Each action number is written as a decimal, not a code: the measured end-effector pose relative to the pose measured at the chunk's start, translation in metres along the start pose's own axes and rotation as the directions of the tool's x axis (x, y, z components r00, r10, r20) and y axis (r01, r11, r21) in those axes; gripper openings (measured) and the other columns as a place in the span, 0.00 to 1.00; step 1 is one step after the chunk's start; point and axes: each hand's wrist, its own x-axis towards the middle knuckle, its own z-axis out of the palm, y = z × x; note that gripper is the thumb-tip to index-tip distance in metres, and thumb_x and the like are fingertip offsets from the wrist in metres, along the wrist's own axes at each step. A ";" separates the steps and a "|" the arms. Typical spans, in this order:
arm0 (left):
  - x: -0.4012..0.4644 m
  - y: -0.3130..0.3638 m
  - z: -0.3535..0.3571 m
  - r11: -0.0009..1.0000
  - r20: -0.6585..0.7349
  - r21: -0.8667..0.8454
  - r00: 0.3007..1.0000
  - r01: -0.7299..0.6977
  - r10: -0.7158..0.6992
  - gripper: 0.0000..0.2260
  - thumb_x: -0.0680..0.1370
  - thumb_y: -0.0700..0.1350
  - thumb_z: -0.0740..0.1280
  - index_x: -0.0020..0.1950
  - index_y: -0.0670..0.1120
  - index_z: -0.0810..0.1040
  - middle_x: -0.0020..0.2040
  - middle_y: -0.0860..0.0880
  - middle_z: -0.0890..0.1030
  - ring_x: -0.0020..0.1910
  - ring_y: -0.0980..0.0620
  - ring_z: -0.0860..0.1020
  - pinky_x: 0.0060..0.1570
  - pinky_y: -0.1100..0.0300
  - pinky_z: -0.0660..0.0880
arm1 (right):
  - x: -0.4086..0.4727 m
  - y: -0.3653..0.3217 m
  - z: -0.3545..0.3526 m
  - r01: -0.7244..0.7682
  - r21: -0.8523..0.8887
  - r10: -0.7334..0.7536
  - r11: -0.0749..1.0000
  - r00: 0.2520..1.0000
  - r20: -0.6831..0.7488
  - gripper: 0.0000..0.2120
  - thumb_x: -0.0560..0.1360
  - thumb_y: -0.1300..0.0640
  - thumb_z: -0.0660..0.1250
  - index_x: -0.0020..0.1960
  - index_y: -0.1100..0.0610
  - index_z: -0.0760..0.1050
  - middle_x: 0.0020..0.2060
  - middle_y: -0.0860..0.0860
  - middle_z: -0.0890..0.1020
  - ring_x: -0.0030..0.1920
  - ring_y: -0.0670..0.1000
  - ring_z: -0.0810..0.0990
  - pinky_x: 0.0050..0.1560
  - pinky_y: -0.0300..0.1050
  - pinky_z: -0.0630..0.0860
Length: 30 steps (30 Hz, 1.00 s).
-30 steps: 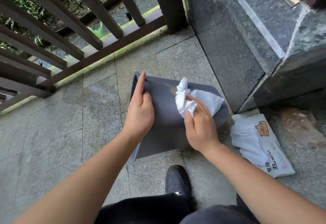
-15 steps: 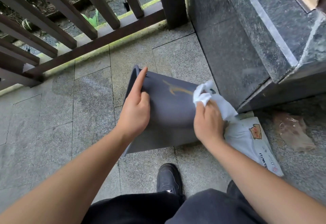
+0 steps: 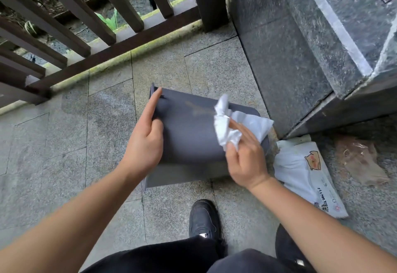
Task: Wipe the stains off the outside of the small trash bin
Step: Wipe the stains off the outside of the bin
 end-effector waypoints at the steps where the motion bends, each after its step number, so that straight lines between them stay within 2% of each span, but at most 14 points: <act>1: -0.003 -0.002 -0.002 1.000 -0.007 0.020 1.000 -0.003 0.003 0.29 0.78 0.42 0.53 0.78 0.61 0.62 0.77 0.62 0.64 0.67 0.77 0.62 0.61 0.80 0.58 | -0.003 0.013 -0.004 -0.001 -0.023 0.001 1.000 1.000 0.002 0.23 0.80 0.59 0.54 0.69 0.67 0.74 0.67 0.61 0.78 0.71 0.57 0.74 0.76 0.49 0.65; 4: -0.003 0.005 0.006 0.999 0.008 0.029 0.999 -0.032 0.031 0.28 0.78 0.42 0.53 0.77 0.63 0.62 0.75 0.65 0.64 0.64 0.81 0.62 0.55 0.83 0.57 | 0.004 0.040 -0.008 -0.089 -0.074 0.088 0.993 0.996 -0.025 0.21 0.80 0.58 0.52 0.65 0.67 0.76 0.63 0.61 0.81 0.66 0.57 0.76 0.69 0.46 0.70; 7: 0.007 0.021 0.020 0.998 0.041 0.029 0.998 -0.058 0.057 0.28 0.78 0.42 0.52 0.77 0.63 0.61 0.63 0.82 0.64 0.58 0.83 0.63 0.53 0.84 0.58 | 0.025 0.040 -0.011 -0.387 -0.086 0.380 0.918 0.921 -0.089 0.21 0.81 0.56 0.50 0.58 0.65 0.78 0.53 0.62 0.83 0.55 0.62 0.80 0.51 0.45 0.68; 9: 0.012 0.027 0.027 0.996 0.054 0.063 0.997 -0.063 0.060 0.29 0.79 0.42 0.52 0.77 0.63 0.61 0.48 0.85 0.70 0.45 0.84 0.67 0.45 0.84 0.61 | 0.042 0.035 -0.017 -0.483 -0.075 0.485 0.873 0.874 0.024 0.22 0.83 0.54 0.49 0.65 0.64 0.75 0.61 0.62 0.81 0.62 0.61 0.77 0.56 0.44 0.66; 11: 0.014 0.032 0.030 0.993 0.077 0.089 0.994 -0.083 0.076 0.28 0.79 0.43 0.53 0.77 0.65 0.59 0.40 0.78 0.73 0.37 0.80 0.68 0.40 0.83 0.63 | 0.057 0.011 -0.021 -0.381 0.003 0.375 0.925 0.912 0.164 0.25 0.84 0.52 0.46 0.71 0.63 0.71 0.69 0.60 0.76 0.71 0.57 0.72 0.66 0.39 0.61; 12: 0.014 0.034 0.032 0.990 0.095 0.098 0.991 -0.100 0.091 0.28 0.80 0.45 0.53 0.77 0.67 0.59 0.40 0.73 0.73 0.37 0.79 0.68 0.40 0.82 0.63 | 0.061 -0.010 -0.021 -0.286 0.078 0.266 0.955 0.944 0.194 0.27 0.84 0.51 0.44 0.72 0.65 0.70 0.71 0.60 0.74 0.73 0.56 0.70 0.72 0.40 0.60; 13: 0.013 0.035 0.032 0.988 0.107 0.103 0.989 -0.118 0.107 0.27 0.80 0.46 0.53 0.77 0.67 0.59 0.44 0.70 0.74 0.40 0.79 0.69 0.43 0.82 0.63 | 0.062 -0.032 -0.019 -0.190 0.144 0.157 0.971 0.964 0.214 0.27 0.84 0.51 0.43 0.72 0.66 0.68 0.72 0.60 0.73 0.75 0.55 0.68 0.76 0.44 0.59; 16: 0.011 0.029 0.024 0.991 0.070 0.081 0.992 -0.106 0.100 0.24 0.82 0.54 0.57 0.79 0.62 0.58 0.68 0.66 0.69 0.62 0.80 0.65 0.57 0.81 0.60 | 0.036 -0.079 -0.006 -0.016 0.223 -0.049 0.975 0.959 0.281 0.24 0.85 0.55 0.48 0.79 0.62 0.61 0.79 0.55 0.64 0.81 0.49 0.57 0.80 0.52 0.54; 18: 0.010 0.023 0.013 0.991 0.077 0.095 0.993 -0.095 0.088 0.29 0.82 0.59 0.61 0.80 0.59 0.55 0.72 0.71 0.61 0.66 0.80 0.60 0.59 0.82 0.57 | 0.011 -0.084 -0.004 0.034 0.225 -0.106 0.974 0.943 0.314 0.26 0.83 0.55 0.51 0.80 0.60 0.58 0.80 0.55 0.61 0.81 0.48 0.54 0.81 0.52 0.52; 20: 0.010 0.020 0.004 0.988 0.093 0.127 0.993 -0.087 0.076 0.35 0.79 0.63 0.62 0.81 0.57 0.50 0.71 0.73 0.55 0.64 0.84 0.55 0.56 0.85 0.54 | -0.008 -0.067 -0.006 0.081 0.173 -0.134 0.982 0.939 0.318 0.25 0.83 0.56 0.51 0.80 0.60 0.59 0.80 0.53 0.62 0.81 0.48 0.55 0.81 0.51 0.53; 22: 0.011 0.017 0.002 0.988 0.110 0.129 0.992 -0.084 0.070 0.38 0.79 0.64 0.61 0.82 0.54 0.45 0.74 0.69 0.50 0.63 0.86 0.50 0.57 0.85 0.51 | -0.017 -0.037 -0.010 0.009 0.101 -0.035 0.995 0.963 0.266 0.24 0.84 0.55 0.50 0.79 0.59 0.62 0.79 0.52 0.64 0.80 0.48 0.59 0.80 0.52 0.56; 24: 0.011 0.016 0.002 0.984 0.151 0.135 0.984 -0.115 0.094 0.37 0.81 0.59 0.60 0.82 0.51 0.42 0.76 0.67 0.45 0.66 0.84 0.47 0.60 0.84 0.49 | -0.019 -0.003 -0.017 -0.188 0.086 0.171 0.978 0.970 0.176 0.23 0.84 0.54 0.47 0.75 0.61 0.67 0.74 0.55 0.71 0.77 0.51 0.65 0.77 0.56 0.62; 27: 0.014 0.020 0.005 0.967 0.188 0.173 0.970 -0.189 0.156 0.35 0.83 0.55 0.60 0.82 0.51 0.41 0.70 0.76 0.45 0.69 0.81 0.47 0.63 0.81 0.48 | -0.008 0.018 -0.021 -0.414 0.153 0.406 0.897 0.910 0.085 0.22 0.84 0.55 0.47 0.73 0.62 0.67 0.69 0.55 0.74 0.73 0.52 0.69 0.74 0.56 0.64; 30: 0.016 0.027 0.011 0.949 0.217 0.195 0.955 -0.247 0.204 0.32 0.84 0.56 0.56 0.82 0.54 0.42 0.66 0.84 0.46 0.68 0.81 0.48 0.63 0.81 0.47 | 0.020 0.004 -0.009 -0.419 0.187 0.409 0.888 0.908 0.091 0.24 0.83 0.55 0.47 0.73 0.66 0.65 0.70 0.59 0.73 0.73 0.57 0.69 0.74 0.58 0.63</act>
